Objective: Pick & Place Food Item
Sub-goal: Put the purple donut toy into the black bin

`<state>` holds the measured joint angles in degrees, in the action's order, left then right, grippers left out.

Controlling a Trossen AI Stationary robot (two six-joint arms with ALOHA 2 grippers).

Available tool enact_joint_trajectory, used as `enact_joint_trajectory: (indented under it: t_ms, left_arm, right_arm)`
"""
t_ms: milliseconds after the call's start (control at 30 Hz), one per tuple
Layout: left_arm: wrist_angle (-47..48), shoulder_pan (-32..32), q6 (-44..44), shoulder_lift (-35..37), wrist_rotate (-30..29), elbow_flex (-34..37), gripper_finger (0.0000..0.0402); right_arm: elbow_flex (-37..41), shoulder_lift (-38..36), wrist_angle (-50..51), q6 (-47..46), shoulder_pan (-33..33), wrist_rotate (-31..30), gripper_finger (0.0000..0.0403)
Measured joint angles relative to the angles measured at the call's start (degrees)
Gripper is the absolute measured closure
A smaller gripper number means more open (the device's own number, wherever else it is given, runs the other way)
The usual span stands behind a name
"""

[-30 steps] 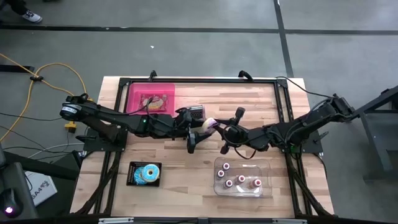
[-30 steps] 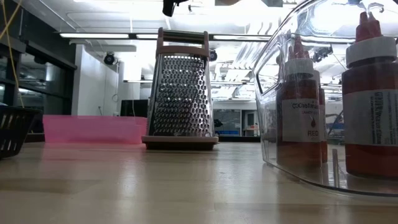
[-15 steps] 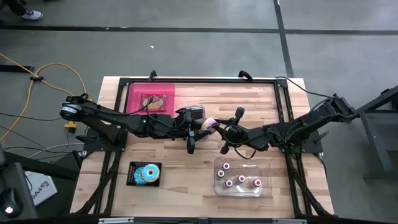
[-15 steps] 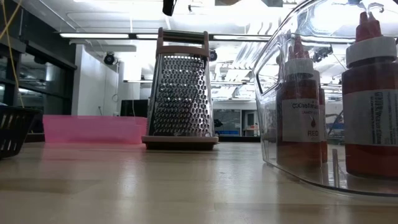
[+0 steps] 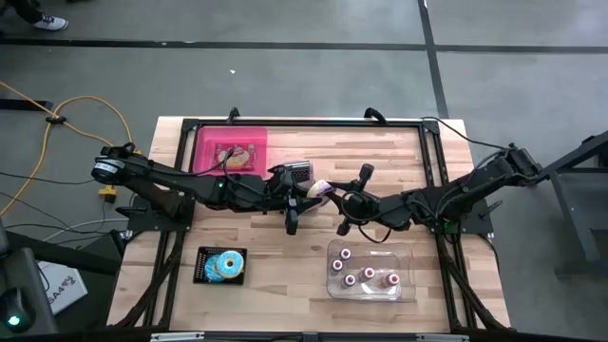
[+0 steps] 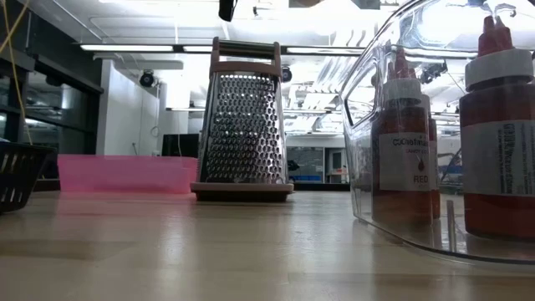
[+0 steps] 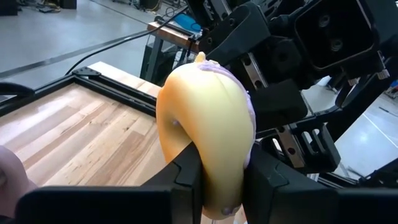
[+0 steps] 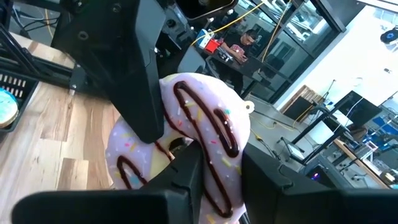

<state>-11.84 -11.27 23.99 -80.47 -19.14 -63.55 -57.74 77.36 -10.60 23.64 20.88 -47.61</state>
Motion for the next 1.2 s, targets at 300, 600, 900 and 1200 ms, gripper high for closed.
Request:
enact_joint_trajectory:
  t_ms: [300, 600, 900, 1200]
  left_arm:
    - [0.07, 0.00, 0.01, 0.00, 0.17, 0.00, 0.0333]
    - [0.13, -0.02, 0.01, 0.00, 0.10, 0.00, 0.0333]
    - [0.35, -0.02, 0.00, 0.02, -0.07, -0.02, 0.0333]
    - [0.65, -0.48, 0.19, 0.02, 1.07, -0.02, 0.0333]
  right_arm:
    - [0.00, -0.02, 1.74, 0.02, 0.55, -0.47, 0.0254]
    - [0.00, -0.02, 1.84, 1.09, 3.14, -5.23, 0.0184]
    - [0.00, -0.02, 1.76, 2.14, 5.08, -9.17, 0.0176]
    - [0.00, -0.02, 3.37, 1.67, 11.48, -22.04, 0.0176]
